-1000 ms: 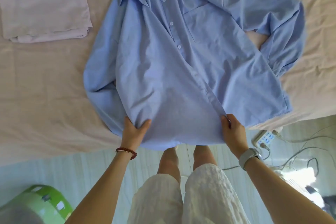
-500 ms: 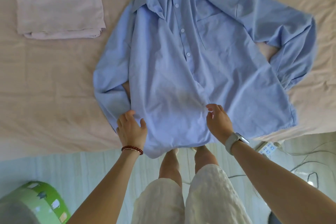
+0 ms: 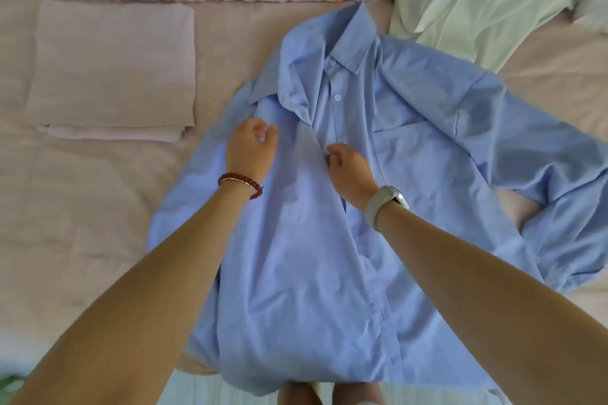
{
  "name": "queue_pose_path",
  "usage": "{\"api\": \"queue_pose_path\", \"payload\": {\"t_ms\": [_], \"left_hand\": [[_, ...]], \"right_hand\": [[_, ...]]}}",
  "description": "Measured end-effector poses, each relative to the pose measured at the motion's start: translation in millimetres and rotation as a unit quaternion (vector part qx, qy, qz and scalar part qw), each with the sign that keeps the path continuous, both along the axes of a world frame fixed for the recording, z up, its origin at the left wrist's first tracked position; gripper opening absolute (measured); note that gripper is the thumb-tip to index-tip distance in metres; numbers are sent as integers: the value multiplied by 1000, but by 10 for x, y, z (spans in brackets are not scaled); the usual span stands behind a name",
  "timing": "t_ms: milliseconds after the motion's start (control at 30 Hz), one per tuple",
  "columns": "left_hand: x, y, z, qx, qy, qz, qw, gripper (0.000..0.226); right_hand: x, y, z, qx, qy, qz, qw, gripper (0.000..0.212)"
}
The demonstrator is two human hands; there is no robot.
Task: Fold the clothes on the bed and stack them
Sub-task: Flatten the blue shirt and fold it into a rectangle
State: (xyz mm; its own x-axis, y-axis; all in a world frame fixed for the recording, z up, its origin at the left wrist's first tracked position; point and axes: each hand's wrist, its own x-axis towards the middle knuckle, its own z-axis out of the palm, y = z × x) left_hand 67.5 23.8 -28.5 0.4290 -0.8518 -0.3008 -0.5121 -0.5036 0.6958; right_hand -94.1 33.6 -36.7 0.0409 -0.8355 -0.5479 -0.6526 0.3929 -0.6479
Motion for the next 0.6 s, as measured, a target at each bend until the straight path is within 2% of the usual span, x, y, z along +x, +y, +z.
{"api": "queue_pose_path", "payload": {"t_ms": [67,133,200,300,367,433,500,533,600], "left_hand": [[-46,-271,-12,-24,-42,-48,998,43],[-77,-512,-70,-4,-100,-130,986,60],[-82,-721,-121,49,-119,-138,982,58],[-86,-934,-131,21,7,-35,999,42],[-74,-1043,-99,-31,40,-25,998,33],[-64,-1171,-32,-65,54,-24,996,23],[-69,-1317,17,-69,48,-25,996,17],[-90,-1388,30,-65,41,-30,997,17],[-180,-1514,48,-61,21,-42,997,18]], "right_hand": [[33,-121,-50,7,-12,1,1000,31],[51,-225,-114,10,-34,3,999,30],[77,-310,-150,22,-62,-12,998,29],[112,-414,-171,88,-156,-59,982,29],[119,-428,-127,139,-215,-53,965,28],[115,-422,-111,125,-193,-25,973,6],[74,-429,-105,47,-84,-2,995,28],[37,-449,-87,3,-35,-12,999,30],[-56,-540,-32,-63,23,-52,996,21]]}}
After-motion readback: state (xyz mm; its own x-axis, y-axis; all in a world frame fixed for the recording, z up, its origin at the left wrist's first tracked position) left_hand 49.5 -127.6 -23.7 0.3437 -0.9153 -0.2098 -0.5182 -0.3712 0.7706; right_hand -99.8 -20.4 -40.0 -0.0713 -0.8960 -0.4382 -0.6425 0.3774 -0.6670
